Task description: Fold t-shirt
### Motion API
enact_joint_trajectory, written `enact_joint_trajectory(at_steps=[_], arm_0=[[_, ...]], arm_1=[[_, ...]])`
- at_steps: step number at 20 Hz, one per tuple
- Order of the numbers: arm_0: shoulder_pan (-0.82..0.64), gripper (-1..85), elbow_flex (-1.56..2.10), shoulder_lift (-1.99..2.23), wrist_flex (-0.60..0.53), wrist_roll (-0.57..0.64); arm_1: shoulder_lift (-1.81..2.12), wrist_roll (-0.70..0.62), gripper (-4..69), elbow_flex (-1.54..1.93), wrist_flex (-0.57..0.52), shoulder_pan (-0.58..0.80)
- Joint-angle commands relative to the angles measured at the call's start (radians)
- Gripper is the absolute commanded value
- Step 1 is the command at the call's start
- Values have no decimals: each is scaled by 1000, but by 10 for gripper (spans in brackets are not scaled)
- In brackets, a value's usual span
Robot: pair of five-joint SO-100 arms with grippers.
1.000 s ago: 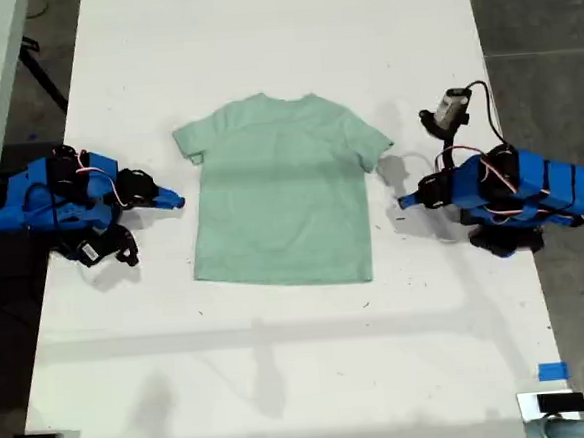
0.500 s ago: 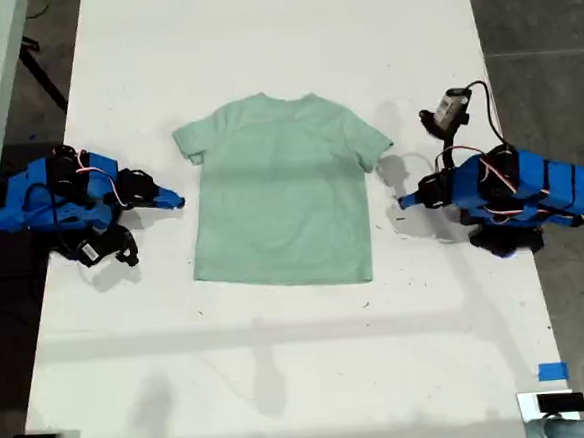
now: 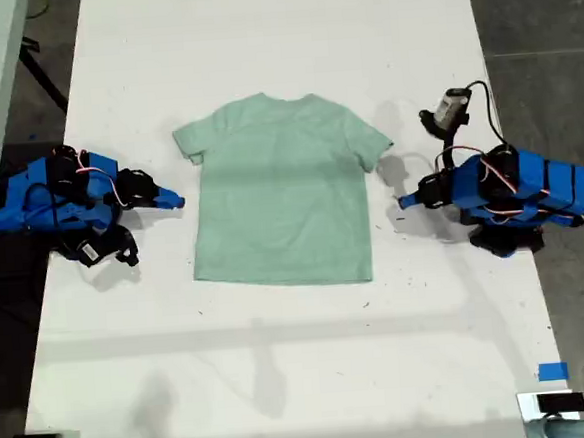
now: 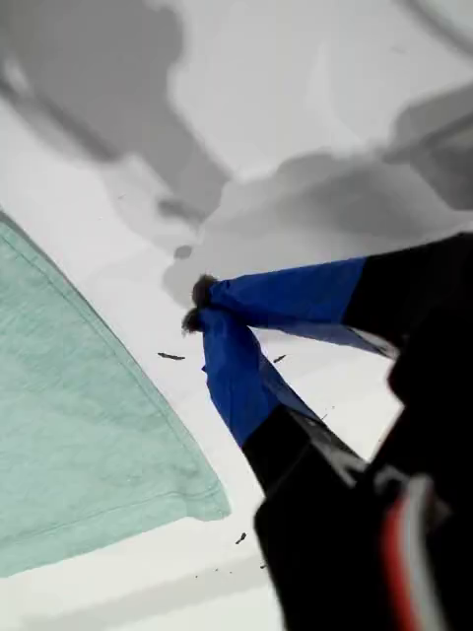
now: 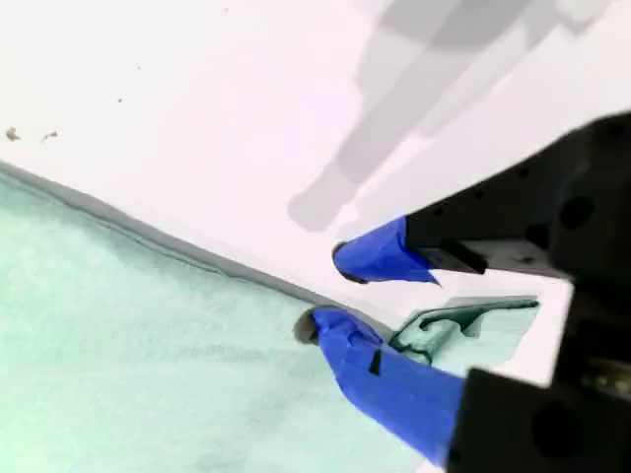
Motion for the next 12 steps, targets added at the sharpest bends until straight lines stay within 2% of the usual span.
enact_joint_trajectory(at_steps=[1,9,11,12], arm_0=[[5,95,-8,8,0,0],[14,97,-9,8,2,-9],[161,98,-18,8,-2,-31],[235,80,-12,11,-74,-38]], arm_1=[[5,-15,14,-9,6,-2],[5,-15,14,-9,6,-2],[5,-15,14,-9,6,-2],[5,-2,13,-9,6,-2]])
